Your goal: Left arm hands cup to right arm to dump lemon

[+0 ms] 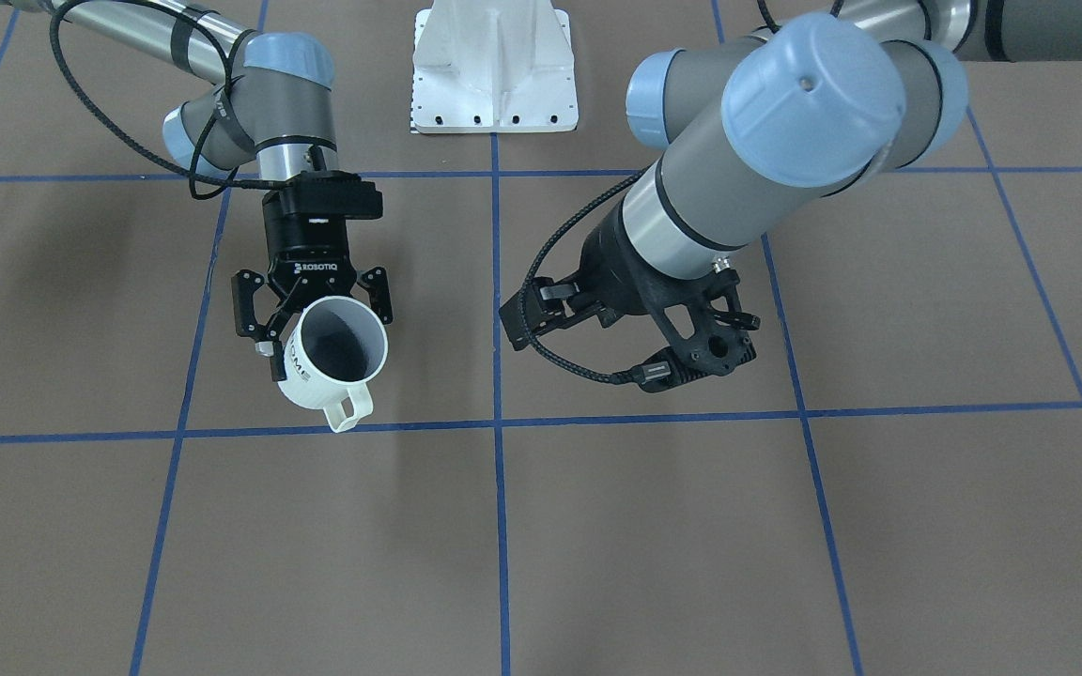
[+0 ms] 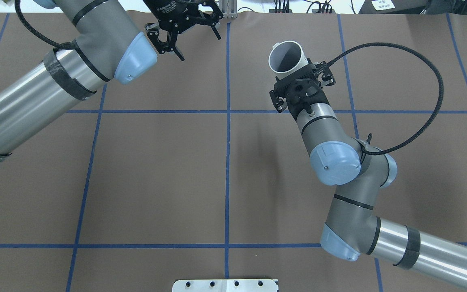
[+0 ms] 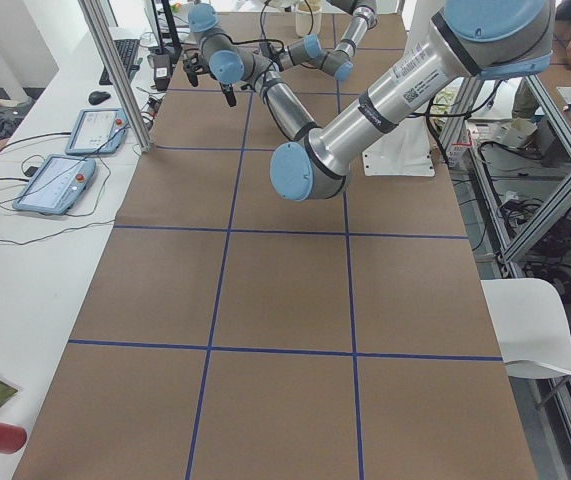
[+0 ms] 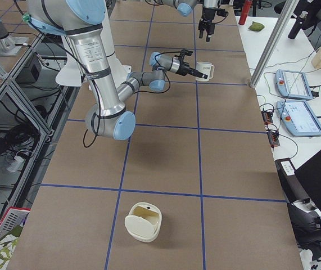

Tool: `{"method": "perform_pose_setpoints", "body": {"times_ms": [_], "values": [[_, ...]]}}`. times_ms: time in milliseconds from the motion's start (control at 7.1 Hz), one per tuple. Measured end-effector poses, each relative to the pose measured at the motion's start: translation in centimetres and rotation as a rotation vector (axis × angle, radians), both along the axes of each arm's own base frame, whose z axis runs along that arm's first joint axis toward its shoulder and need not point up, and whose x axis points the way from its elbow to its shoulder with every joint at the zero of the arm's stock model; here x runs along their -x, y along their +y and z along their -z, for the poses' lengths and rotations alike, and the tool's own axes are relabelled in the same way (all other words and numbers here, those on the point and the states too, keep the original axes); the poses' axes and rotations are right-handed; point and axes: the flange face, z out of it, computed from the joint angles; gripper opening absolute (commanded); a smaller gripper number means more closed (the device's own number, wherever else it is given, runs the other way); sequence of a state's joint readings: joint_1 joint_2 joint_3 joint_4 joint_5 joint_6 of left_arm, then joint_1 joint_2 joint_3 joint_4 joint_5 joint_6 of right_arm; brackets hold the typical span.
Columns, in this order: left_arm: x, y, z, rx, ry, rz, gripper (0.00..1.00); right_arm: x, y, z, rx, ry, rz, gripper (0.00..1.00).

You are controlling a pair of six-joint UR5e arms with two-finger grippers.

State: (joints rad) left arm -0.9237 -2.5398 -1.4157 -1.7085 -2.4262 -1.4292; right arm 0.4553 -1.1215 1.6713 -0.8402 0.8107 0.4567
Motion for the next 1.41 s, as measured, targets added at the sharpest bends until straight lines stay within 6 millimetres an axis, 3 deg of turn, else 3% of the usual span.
{"method": "perform_pose_setpoints", "body": {"times_ms": [282, 705, 1409], "values": [[-2.5, 1.9, 0.7, -0.031, 0.03, -0.041, 1.0, 1.4, 1.0, 1.3, -0.007, 0.005, -0.001, 0.33], [-4.6, 3.6, 1.4, -0.072, 0.065, -0.076, 1.0, 2.1, 1.1, 1.9, -0.003, 0.017, 0.0, 0.33], [-7.2, 3.0, 0.8, -0.181, 0.153, -0.09, 0.98, 2.3, 1.1, 2.0, 0.0, 0.022, 0.002, 0.34]]}}
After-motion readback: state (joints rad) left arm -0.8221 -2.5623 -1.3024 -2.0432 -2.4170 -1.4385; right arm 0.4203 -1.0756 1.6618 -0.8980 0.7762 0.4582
